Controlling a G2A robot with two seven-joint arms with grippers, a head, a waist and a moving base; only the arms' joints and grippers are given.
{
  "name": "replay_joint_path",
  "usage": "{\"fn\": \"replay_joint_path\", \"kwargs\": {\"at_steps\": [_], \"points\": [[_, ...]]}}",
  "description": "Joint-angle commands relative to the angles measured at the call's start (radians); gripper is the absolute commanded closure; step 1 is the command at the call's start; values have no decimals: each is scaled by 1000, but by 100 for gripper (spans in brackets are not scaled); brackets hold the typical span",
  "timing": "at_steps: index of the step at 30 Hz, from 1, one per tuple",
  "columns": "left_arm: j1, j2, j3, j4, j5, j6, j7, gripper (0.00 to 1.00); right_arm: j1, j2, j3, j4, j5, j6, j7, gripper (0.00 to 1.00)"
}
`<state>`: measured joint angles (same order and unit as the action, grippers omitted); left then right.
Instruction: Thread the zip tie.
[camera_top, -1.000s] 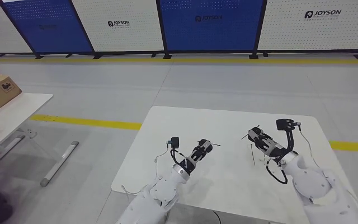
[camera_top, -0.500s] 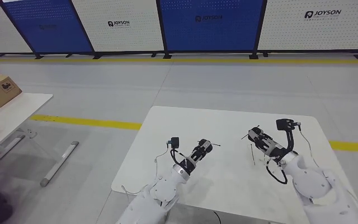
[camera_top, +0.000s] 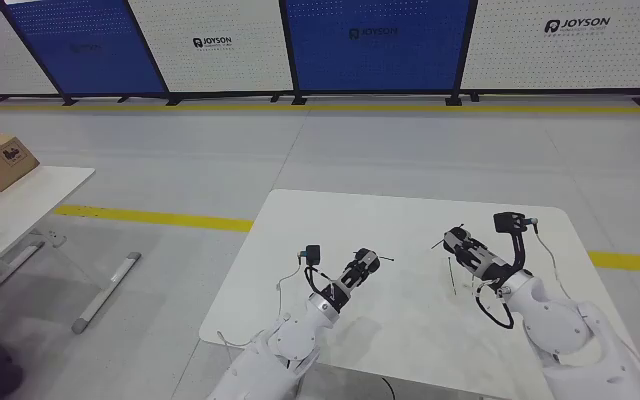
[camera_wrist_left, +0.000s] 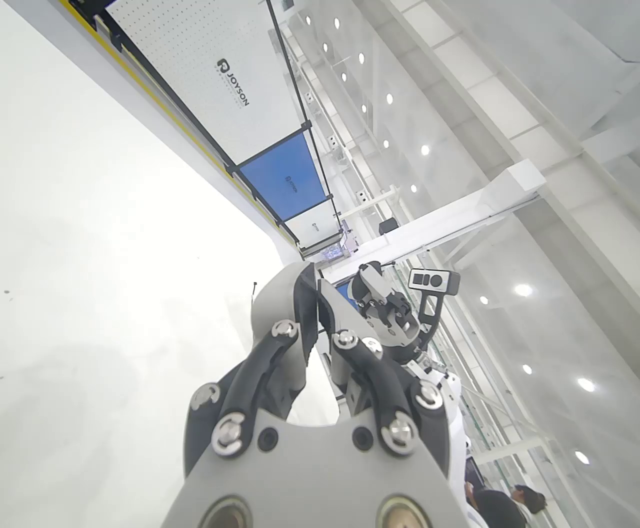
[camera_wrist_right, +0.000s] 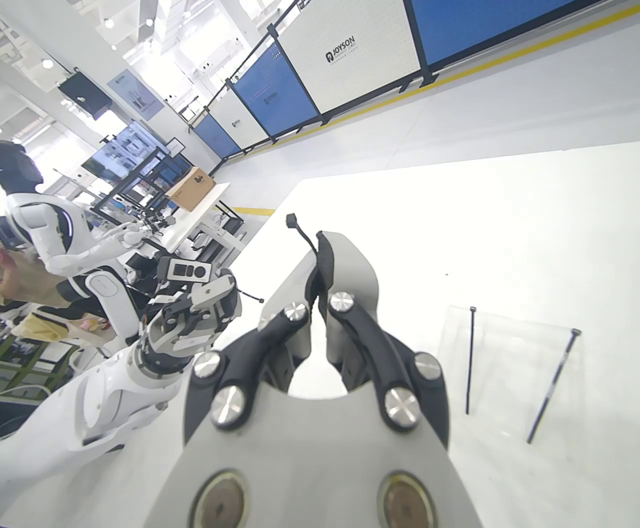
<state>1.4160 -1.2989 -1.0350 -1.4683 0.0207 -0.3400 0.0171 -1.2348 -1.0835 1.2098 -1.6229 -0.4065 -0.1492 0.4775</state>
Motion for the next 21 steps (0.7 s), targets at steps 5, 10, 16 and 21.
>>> {"fn": "replay_joint_path", "kwargs": {"at_steps": [5, 10, 16, 21], "points": [[0, 0, 2, -4, -2, 1, -4, 100, 0, 0, 0, 0, 0, 0, 0, 100], [-7, 2, -12, 2, 36, 0, 17, 100, -38, -20, -58, -8, -16, 36, -174, 100], [5, 7, -14, -17, 139, 0, 40, 100, -56, -43, -111, 29, 21, 7, -306, 100], [12, 8, -8, -31, 123, 9, -11, 100, -58, -47, -110, 39, 49, -3, -296, 100]]}}
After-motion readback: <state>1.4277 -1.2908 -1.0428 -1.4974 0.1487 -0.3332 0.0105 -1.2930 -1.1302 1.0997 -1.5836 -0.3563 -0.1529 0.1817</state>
